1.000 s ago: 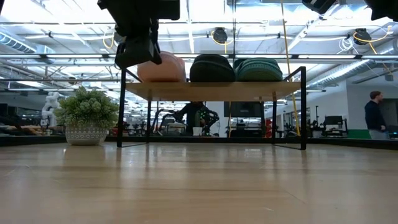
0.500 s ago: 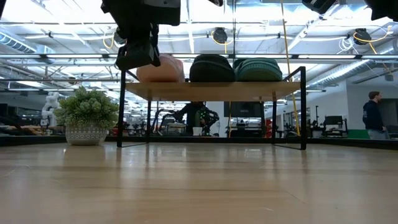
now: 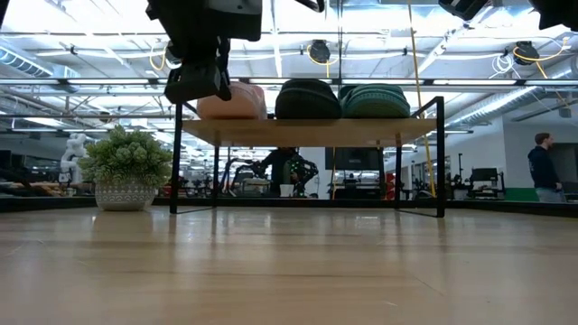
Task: Pick and place slides into the shelf
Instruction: Put the pink slippers on the shelf
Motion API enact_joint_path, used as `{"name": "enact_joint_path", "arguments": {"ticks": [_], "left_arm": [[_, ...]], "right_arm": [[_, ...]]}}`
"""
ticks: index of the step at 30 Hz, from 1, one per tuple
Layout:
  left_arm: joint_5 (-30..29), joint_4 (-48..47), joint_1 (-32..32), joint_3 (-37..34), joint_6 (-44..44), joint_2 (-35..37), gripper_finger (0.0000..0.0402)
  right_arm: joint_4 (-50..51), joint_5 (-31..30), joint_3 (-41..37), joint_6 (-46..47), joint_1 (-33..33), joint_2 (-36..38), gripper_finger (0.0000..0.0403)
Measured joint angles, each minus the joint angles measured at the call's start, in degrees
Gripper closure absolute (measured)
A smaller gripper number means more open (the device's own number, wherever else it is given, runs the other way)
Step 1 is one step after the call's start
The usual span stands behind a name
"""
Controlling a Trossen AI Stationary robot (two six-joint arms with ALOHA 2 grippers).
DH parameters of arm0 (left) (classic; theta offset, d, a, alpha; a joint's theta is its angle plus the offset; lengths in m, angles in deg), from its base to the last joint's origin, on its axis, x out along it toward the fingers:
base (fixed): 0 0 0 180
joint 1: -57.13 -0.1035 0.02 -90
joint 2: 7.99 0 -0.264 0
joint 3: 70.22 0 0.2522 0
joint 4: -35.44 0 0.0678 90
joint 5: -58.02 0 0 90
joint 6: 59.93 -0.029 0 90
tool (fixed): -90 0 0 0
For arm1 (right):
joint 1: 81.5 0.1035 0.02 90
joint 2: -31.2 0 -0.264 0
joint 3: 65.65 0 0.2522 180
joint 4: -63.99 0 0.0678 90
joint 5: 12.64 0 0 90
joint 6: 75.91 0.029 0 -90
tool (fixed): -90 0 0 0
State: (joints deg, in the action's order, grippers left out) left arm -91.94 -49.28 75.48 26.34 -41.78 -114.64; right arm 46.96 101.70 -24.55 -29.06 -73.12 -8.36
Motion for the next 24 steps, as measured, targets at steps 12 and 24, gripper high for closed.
{"name": "enact_joint_path", "arguments": {"ticks": [12,24], "left_arm": [[2.73,0.02,-0.47,0.02,0.59,0.09,0.0387],[4.36,-1.2,-1.01,0.0,2.73,0.11,0.0363]], "right_arm": [[0.0,-0.01,0.0,0.0,0.0,0.0,0.0285],[0.0,-0.02,0.0,0.39,0.0,-0.01,0.0285]]}}
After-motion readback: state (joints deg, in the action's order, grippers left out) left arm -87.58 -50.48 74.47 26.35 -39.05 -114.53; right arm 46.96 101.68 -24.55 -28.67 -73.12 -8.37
